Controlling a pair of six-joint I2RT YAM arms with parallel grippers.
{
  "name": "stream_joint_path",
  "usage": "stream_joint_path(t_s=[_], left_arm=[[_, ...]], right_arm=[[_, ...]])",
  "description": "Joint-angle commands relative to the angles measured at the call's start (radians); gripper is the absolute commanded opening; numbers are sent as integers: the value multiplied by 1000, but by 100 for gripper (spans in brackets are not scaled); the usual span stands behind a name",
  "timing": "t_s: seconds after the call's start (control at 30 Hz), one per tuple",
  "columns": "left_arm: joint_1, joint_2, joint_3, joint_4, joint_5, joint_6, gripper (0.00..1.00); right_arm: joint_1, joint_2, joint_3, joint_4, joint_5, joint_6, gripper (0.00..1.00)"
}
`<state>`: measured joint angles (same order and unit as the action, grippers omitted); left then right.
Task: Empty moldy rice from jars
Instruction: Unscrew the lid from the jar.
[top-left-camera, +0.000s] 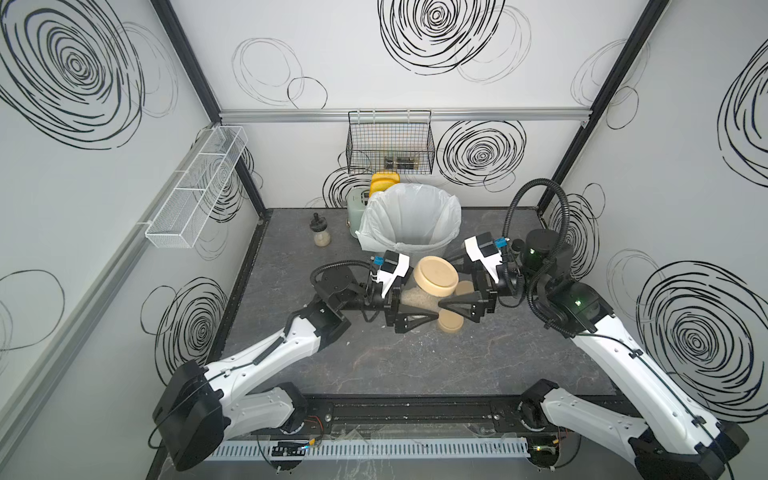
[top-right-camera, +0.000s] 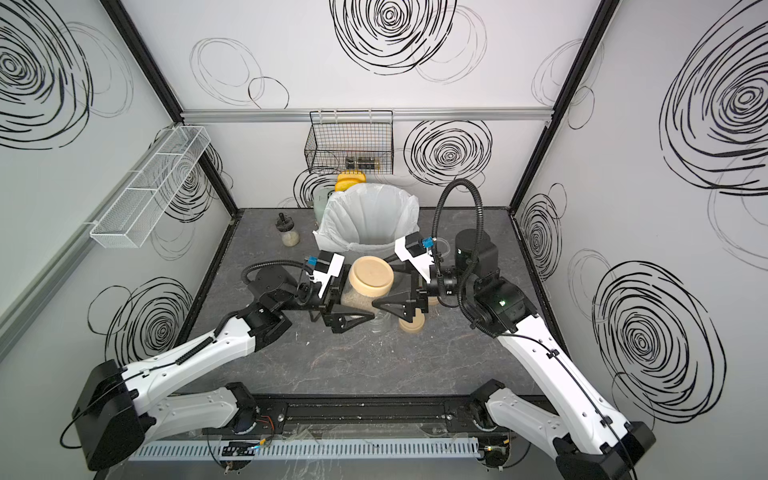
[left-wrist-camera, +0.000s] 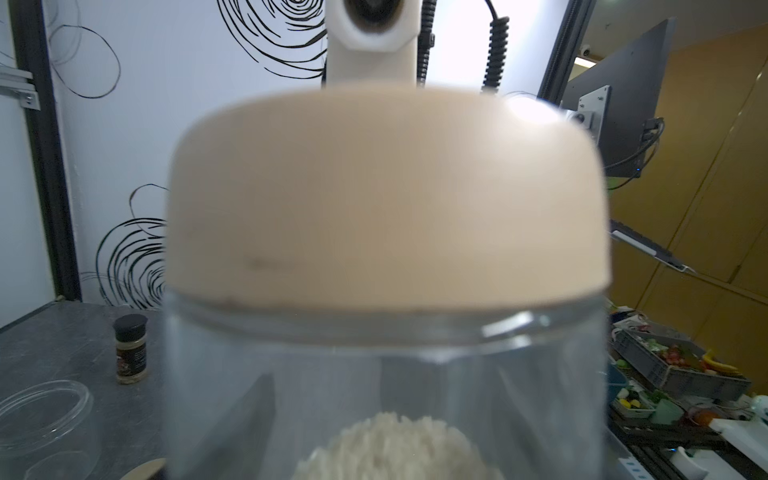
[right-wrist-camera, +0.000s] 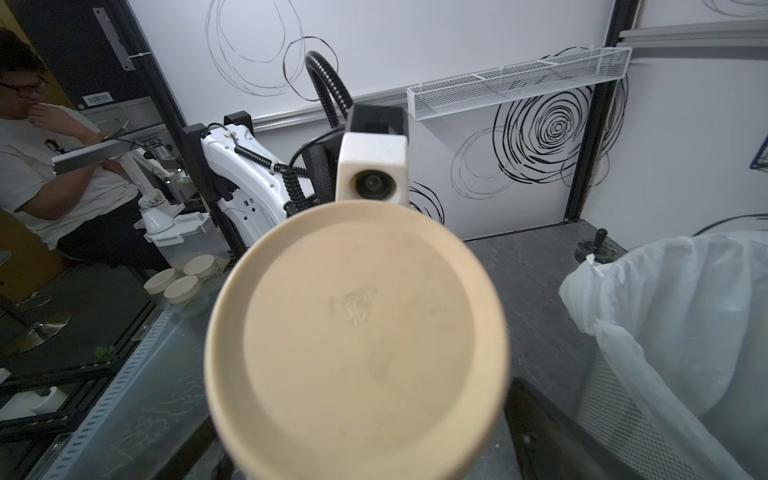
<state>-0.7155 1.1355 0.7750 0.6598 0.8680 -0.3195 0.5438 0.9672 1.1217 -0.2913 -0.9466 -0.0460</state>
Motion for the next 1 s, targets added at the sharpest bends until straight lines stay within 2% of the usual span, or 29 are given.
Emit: stream_joint_path(t_s=[0.0,0.07,0.2,0.57,0.83,0.97], left_arm=[[11,-81,43,-30,-97,144,58],[8,-98,57,-136,-177,220,58],[-45,-110,87,-293,-442,360,58],[-195,-93,68,-294,-938,523,57],[-274,-60,53,-232,-1105,589,57],[-290,-43,45,-195,-1126,597,57]], right_arm=[[-19,-32,-26,-47,79,14,98],[-29,-49,-40,-60,118,28,98],[-43,-83,-90,-17,178,84,98],[-50,-101,-86,41,228,187,98],[-50,-96,-100,101,278,257,98],[-50,-86,-107,155,266,293,98]])
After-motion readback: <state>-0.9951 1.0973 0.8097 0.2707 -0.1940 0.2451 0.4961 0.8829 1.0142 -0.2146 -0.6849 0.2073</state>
